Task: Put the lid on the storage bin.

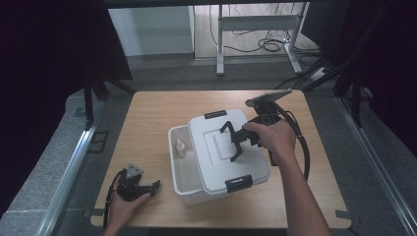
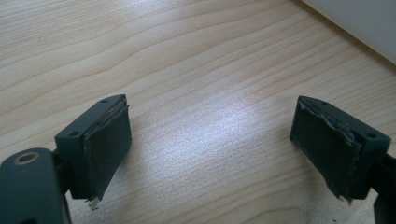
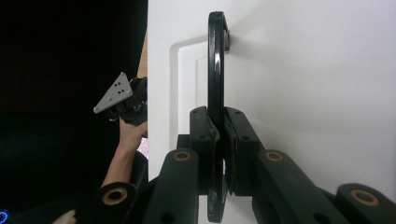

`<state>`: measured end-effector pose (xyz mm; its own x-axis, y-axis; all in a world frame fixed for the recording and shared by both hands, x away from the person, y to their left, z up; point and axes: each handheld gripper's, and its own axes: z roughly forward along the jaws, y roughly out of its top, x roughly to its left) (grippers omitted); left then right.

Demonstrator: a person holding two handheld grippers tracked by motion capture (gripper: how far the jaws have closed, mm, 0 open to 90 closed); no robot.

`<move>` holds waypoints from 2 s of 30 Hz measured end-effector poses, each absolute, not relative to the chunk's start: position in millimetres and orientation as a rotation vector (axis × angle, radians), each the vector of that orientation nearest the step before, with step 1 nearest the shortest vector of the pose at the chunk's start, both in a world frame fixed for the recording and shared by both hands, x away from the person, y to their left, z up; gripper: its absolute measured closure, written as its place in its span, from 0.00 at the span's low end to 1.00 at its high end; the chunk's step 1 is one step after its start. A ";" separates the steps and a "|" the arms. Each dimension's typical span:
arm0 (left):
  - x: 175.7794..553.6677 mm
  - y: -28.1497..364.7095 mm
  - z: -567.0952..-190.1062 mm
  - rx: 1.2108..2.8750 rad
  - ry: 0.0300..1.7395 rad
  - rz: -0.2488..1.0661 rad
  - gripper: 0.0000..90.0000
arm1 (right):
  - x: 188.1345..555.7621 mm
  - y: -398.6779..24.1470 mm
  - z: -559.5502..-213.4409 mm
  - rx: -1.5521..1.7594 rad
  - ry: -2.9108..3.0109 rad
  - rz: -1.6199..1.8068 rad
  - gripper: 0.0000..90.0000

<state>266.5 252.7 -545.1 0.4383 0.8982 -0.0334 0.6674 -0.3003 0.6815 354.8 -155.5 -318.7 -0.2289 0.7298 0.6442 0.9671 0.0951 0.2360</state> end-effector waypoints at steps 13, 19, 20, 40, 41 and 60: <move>266.5 252.7 -545.2 2.066 1.309 0.476 0.14 | 359.2 -123.0 -318.9 -1.665 -2.024 -0.880 0.92; 266.5 252.7 -545.2 2.066 1.309 0.476 0.14 | 360.9 -114.1 -321.6 -1.668 -2.027 -0.864 0.92; 266.5 252.7 -545.2 2.065 1.309 0.477 0.14 | 361.1 -111.9 -321.5 -1.669 -2.020 -0.861 0.92; 266.5 252.7 -545.2 2.066 1.310 0.476 0.14 | 366.2 -87.8 -340.3 -1.658 -1.995 -0.835 0.92; 266.5 252.7 -545.2 2.066 1.310 0.476 0.14 | 366.6 -87.0 -341.6 -1.659 -1.996 -0.833 0.92; 266.7 252.9 -545.1 2.068 1.306 0.474 0.14 | 372.1 -79.8 -361.0 -1.653 -1.958 -0.847 0.92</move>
<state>266.7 252.9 -545.1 0.4415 0.8966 -0.0332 0.6663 -0.3029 0.6815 372.1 -79.8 -361.0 -0.1898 0.7113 0.6767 0.9803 0.0985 0.1714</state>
